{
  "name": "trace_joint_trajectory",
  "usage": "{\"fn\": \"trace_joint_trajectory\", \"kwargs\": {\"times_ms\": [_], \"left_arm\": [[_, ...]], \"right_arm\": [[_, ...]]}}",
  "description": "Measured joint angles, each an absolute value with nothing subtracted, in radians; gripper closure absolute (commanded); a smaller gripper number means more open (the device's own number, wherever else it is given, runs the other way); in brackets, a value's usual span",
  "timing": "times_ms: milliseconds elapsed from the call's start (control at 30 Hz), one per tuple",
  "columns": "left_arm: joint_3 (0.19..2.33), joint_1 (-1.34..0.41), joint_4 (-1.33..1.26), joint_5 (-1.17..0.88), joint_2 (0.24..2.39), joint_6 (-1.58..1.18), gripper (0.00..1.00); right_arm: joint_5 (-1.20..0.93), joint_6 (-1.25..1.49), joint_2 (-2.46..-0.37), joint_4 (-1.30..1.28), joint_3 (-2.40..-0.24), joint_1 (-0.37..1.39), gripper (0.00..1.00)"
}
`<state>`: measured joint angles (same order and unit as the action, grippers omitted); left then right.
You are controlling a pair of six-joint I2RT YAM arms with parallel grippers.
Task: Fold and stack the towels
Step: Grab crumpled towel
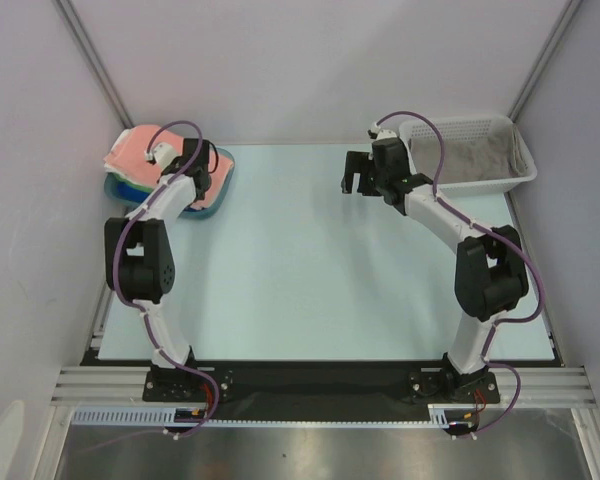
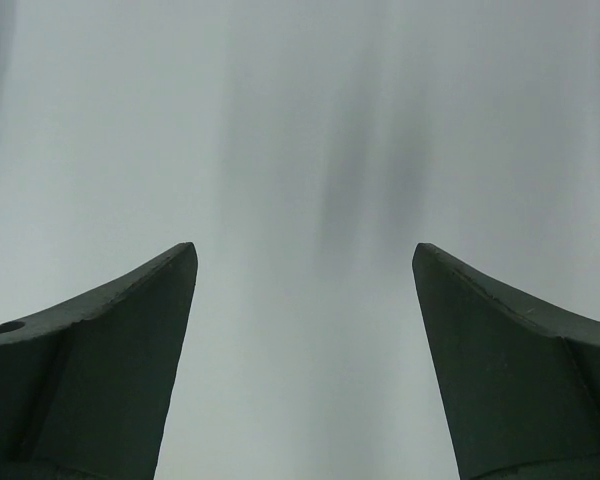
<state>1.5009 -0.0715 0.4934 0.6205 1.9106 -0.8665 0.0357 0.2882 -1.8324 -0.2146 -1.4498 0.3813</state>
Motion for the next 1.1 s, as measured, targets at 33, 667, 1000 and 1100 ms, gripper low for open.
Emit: {"fn": "trace_joint_trajectory", "kwargs": {"times_ms": [33,667,1000,1100], "left_arm": [[1.521,-0.067,0.504,0.616,1.932,-0.87,0.46],[1.589,0.042,0.427,0.483,2.034,-0.871,0.51],[1.592,0.047,0.403,0.453,2.057,-0.871,0.62],[1.592,0.047,0.396,0.442,2.057,-0.871,0.69]], "right_arm": [[0.034,0.288,-1.822,-0.204,-1.446,0.382,0.07],[0.018,0.296,-1.783,-0.167,-1.421,0.384,0.08],[0.018,0.296,-1.783,-0.163,-1.421,0.384,0.09],[0.018,0.295,-1.783,-0.163,-1.421,0.384,0.09]]}}
